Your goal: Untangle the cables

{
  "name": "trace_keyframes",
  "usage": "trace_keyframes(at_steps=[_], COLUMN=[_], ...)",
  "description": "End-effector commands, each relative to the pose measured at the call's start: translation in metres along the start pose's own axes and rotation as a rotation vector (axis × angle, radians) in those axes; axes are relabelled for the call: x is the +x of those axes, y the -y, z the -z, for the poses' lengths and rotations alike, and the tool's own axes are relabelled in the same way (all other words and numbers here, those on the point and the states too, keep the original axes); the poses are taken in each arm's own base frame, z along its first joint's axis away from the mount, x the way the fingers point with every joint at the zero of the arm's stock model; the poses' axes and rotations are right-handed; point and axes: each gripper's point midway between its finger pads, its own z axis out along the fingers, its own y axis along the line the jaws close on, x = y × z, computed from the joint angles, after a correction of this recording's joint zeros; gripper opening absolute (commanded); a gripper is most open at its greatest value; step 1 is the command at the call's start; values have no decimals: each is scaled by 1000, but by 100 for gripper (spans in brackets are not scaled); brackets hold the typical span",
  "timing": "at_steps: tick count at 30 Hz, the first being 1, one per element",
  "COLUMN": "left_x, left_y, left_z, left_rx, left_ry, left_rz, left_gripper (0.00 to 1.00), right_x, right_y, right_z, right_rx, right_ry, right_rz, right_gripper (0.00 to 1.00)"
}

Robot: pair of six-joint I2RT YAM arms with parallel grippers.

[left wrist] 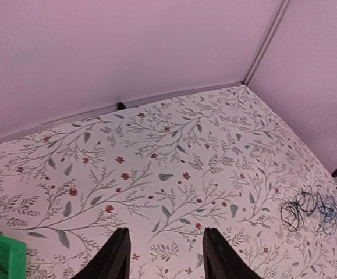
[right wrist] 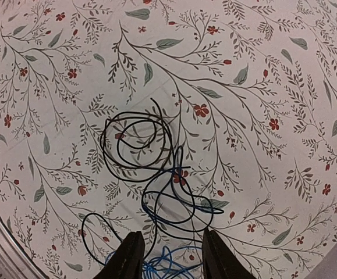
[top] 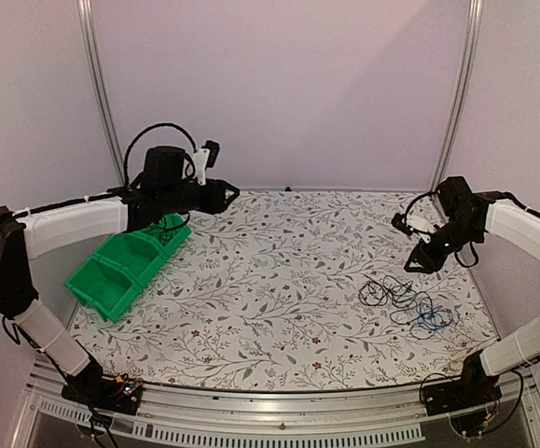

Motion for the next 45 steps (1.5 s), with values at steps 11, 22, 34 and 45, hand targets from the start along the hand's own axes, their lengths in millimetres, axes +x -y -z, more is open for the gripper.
trace_keyframes(at_steps=[11, 22, 34, 45], left_x=[118, 123, 130, 133], left_y=[175, 155, 153, 157], left_z=[-44, -36, -38, -44], left_rx=[362, 279, 276, 298], left_ry=[-311, -282, -288, -285], left_rz=[136, 134, 128, 120], left_gripper=[39, 39, 39, 39], right_x=[-49, -53, -39, -37], right_y=[14, -10, -9, -12], right_z=[-90, -122, -140, -138], right_rx=[-233, -334, -319, -336], right_ry=[6, -59, -104, -128], right_rz=[-81, -30, -73, -89], right_gripper=[34, 44, 34, 0])
